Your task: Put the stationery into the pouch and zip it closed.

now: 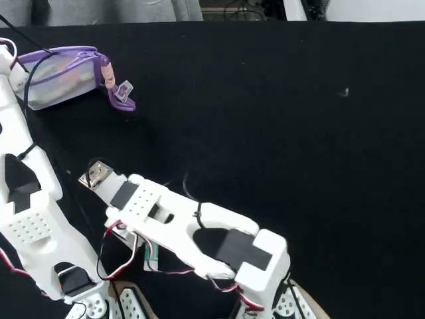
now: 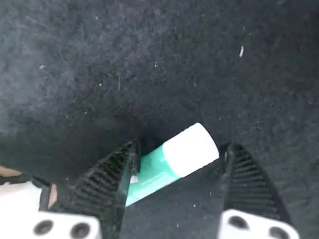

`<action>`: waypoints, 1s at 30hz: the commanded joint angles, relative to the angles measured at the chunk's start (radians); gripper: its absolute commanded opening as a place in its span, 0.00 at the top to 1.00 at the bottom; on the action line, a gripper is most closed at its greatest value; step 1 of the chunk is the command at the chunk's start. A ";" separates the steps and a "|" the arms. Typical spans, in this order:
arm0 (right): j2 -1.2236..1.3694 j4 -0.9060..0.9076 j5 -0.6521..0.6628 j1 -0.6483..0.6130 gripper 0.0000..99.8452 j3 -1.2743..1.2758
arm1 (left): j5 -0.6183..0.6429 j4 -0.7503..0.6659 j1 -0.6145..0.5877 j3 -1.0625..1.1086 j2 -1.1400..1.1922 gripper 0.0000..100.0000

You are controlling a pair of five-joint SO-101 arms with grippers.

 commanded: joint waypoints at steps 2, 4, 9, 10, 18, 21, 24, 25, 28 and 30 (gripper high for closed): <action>0.002 0.034 -0.009 -0.008 0.90 -0.074 | 0.014 -0.021 -0.007 -0.016 -0.015 0.97; 0.002 0.034 -0.003 -0.008 0.96 -0.077 | 0.014 -0.021 -0.007 -0.016 -0.015 0.97; -0.012 0.044 -0.002 -0.006 0.99 -0.077 | 0.014 -0.021 -0.007 -0.016 -0.015 0.97; -0.016 0.054 0.000 -0.006 0.99 -0.079 | 0.014 -0.021 -0.005 -0.016 -0.015 0.97; -0.142 0.101 0.003 0.069 0.99 -0.079 | 0.014 -0.014 0.019 -0.016 -0.015 0.97; -0.252 0.109 0.018 0.172 0.99 -0.079 | 0.012 0.005 0.067 -0.016 -0.015 0.97; -0.394 0.109 0.071 0.290 0.99 -0.077 | 0.011 0.020 0.122 -0.025 -0.026 0.97; -0.446 0.106 0.077 0.327 0.99 -0.077 | 0.011 0.021 0.140 -0.027 -0.028 0.97; -0.601 0.097 0.086 0.419 0.99 -0.077 | 0.012 0.057 0.197 -0.093 -0.038 0.97; -0.700 0.078 0.086 0.462 0.99 -0.076 | 0.014 0.087 0.232 -0.140 -0.037 0.97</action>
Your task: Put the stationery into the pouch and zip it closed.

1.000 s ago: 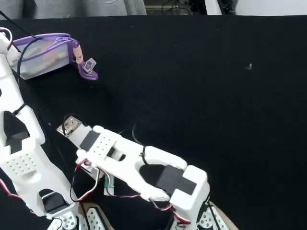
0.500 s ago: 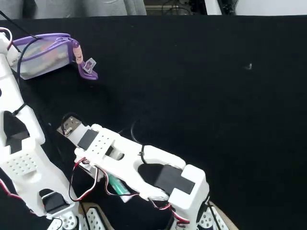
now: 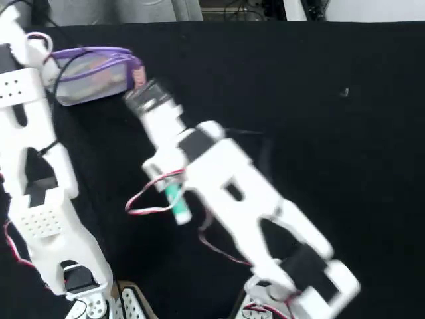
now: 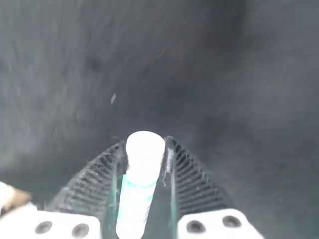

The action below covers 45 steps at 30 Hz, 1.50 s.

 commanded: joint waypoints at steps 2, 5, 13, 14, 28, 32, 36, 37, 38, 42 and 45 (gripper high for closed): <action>-0.271 -0.060 0.012 0.104 0.99 -0.044 | 0.015 0.054 0.111 -0.136 -0.048 0.97; -0.384 -0.123 0.012 0.132 0.99 -0.042 | 0.044 0.054 0.156 -0.136 -0.051 0.97; -0.568 -0.462 0.012 0.137 0.99 0.108 | 0.055 0.055 0.232 -0.074 -0.051 0.97; -0.584 -0.520 0.012 0.137 0.99 0.148 | 0.055 0.055 0.242 -0.065 -0.051 0.97; -0.690 -1.407 0.014 0.138 0.99 0.651 | 0.052 0.055 0.305 -0.008 -0.051 0.97; -0.687 -1.614 0.014 0.138 0.99 0.750 | 0.051 0.055 0.305 -0.008 -0.049 0.97; -0.685 -1.786 0.014 0.138 0.99 0.823 | 0.051 0.055 0.306 0.015 -0.049 0.97; -0.685 -1.812 0.015 0.138 0.99 0.835 | 0.051 0.055 0.306 0.022 -0.049 0.97; -0.685 -1.830 0.026 0.138 0.99 0.843 | 0.051 0.055 0.306 0.027 -0.049 0.97; -0.639 -1.884 0.120 0.133 0.99 0.842 | 0.051 0.055 0.306 0.038 -0.048 0.97; -0.535 -1.979 0.130 0.137 0.99 0.819 | 0.051 0.055 0.306 0.038 -0.049 0.97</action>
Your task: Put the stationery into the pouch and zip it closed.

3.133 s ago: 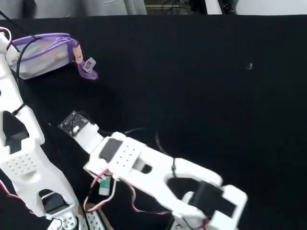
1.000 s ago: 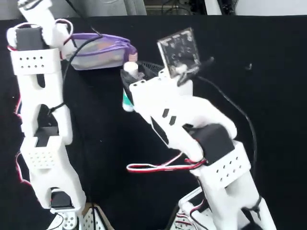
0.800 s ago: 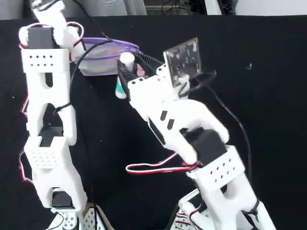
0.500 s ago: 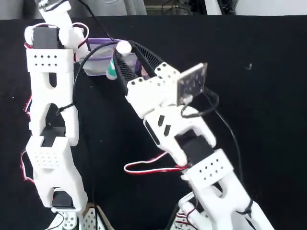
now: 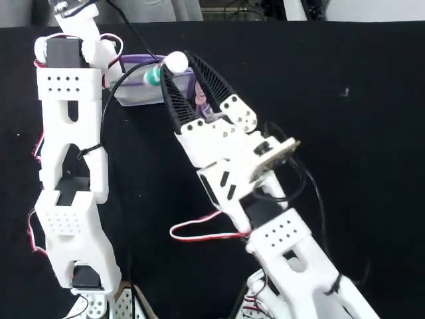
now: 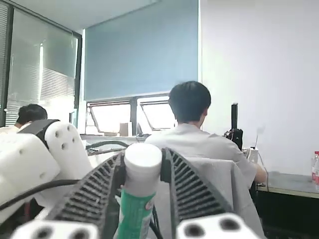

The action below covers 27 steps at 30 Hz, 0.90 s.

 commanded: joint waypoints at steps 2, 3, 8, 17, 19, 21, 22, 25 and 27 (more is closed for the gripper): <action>0.157 -0.150 0.021 0.015 0.99 -0.058 | 0.006 0.003 0.019 -0.004 -0.044 0.97; 0.194 -0.180 0.021 0.015 0.99 -0.067 | 0.006 0.002 0.015 -0.004 -0.040 0.97; 0.308 -0.299 0.021 0.018 0.99 -0.079 | 0.008 0.000 -0.021 -0.004 -0.034 0.97; 0.389 -0.321 0.107 0.023 0.99 -0.114 | 0.008 0.002 -0.019 -0.002 -0.035 0.97; 0.389 -0.321 0.112 0.023 0.99 -0.124 | 0.006 0.002 -0.021 0.015 -0.034 0.97; 0.389 -0.325 0.112 0.023 0.99 -0.134 | 0.006 0.002 -0.019 0.030 -0.035 0.97; 0.395 -0.336 0.112 0.023 0.99 -0.137 | 0.005 0.002 -0.019 0.033 -0.035 0.97; 0.400 -0.334 0.112 0.034 0.99 -0.134 | 0.005 0.002 -0.021 0.035 -0.035 0.97; 0.412 -0.305 0.112 0.034 0.99 -0.134 | 0.005 0.002 -0.021 0.031 -0.035 0.97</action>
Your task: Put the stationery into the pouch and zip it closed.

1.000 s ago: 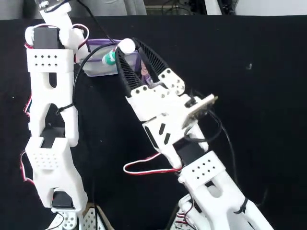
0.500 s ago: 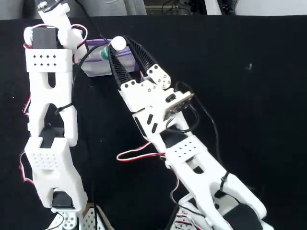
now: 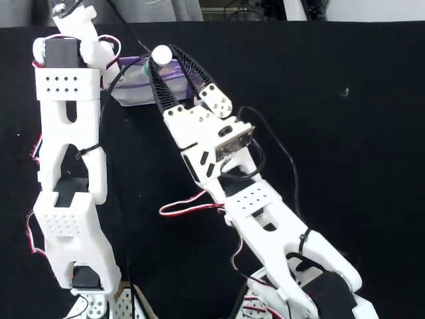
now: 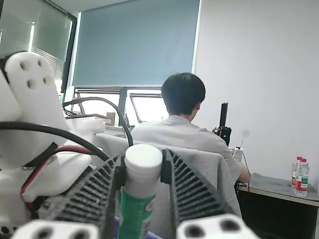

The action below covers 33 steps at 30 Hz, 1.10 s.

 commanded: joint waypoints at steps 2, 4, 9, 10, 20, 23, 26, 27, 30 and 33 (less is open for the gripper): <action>0.045 0.023 0.009 0.017 0.99 -0.068 | 0.005 0.003 -0.010 0.001 -0.037 0.97; 0.097 0.020 0.011 0.017 0.99 -0.082 | 0.005 0.003 -0.010 0.001 -0.038 0.97; 0.249 0.025 0.011 0.017 0.95 -0.162 | 0.005 0.003 -0.016 0.007 -0.038 0.97; 0.272 0.021 0.011 0.015 0.91 -0.171 | 0.005 0.003 -0.016 0.007 -0.038 0.97; 0.193 0.017 0.009 0.005 0.71 -0.130 | 0.005 0.002 -0.030 0.002 -0.031 0.97; 0.084 0.023 0.009 0.006 0.73 -0.084 | 0.005 0.002 -0.038 0.004 -0.031 0.97; -0.050 0.035 0.009 0.014 0.74 -0.027 | 0.005 0.000 -0.048 0.007 -0.029 0.97; -0.097 0.054 0.009 0.026 0.75 -0.012 | 0.005 0.000 -0.053 0.008 -0.029 0.97; -0.254 0.204 0.009 0.058 0.77 0.007 | 0.005 0.000 -0.056 0.008 -0.029 0.97; -0.420 0.411 0.011 0.114 0.78 -0.008 | 0.005 0.000 -0.056 0.008 -0.029 0.97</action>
